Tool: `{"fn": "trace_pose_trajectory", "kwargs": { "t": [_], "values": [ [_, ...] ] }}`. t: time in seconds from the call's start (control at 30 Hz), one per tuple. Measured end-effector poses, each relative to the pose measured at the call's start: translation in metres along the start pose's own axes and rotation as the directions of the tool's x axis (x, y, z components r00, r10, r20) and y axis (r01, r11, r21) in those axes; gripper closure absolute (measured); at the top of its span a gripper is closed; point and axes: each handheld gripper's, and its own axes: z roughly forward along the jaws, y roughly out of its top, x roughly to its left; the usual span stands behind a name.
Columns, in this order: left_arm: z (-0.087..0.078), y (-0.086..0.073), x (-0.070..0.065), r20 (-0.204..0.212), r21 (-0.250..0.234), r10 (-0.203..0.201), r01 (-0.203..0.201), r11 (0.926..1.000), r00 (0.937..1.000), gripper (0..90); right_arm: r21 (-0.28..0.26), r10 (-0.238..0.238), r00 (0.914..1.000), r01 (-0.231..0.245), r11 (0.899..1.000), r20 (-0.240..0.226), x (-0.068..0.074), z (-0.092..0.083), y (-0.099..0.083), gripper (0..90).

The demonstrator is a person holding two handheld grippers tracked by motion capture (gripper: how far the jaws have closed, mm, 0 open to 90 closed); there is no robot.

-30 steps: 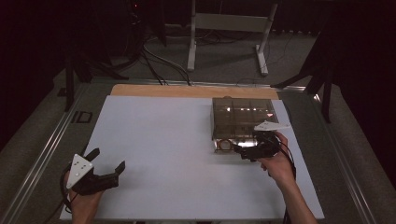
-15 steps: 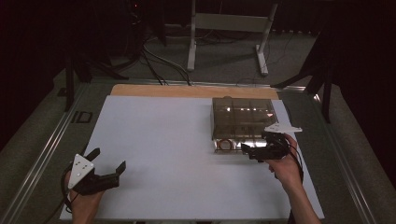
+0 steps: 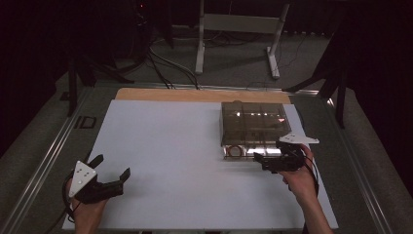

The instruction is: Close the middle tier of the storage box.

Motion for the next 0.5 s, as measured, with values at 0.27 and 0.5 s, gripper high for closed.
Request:
{"fn": "trace_pose_trajectory", "kwargs": {
  "t": [0.27,0.5],
  "values": [
    [0.0,0.0,0.0,-0.003,-0.002,-0.002,0.002,1.0,1.0,1.2,0.01,0.02,0.9998,-0.02,1.0,0.003,0.001,0.001,-0.006,0.2],
    [0.0,0.001,-0.001,-0.001,0.0,0.0,0.0,1.0,1.0,1.2,-0.003,0.037,0.999,-0.037,0.999,-0.024,0.005,0.001,-0.012,0.2]
  ]
}}
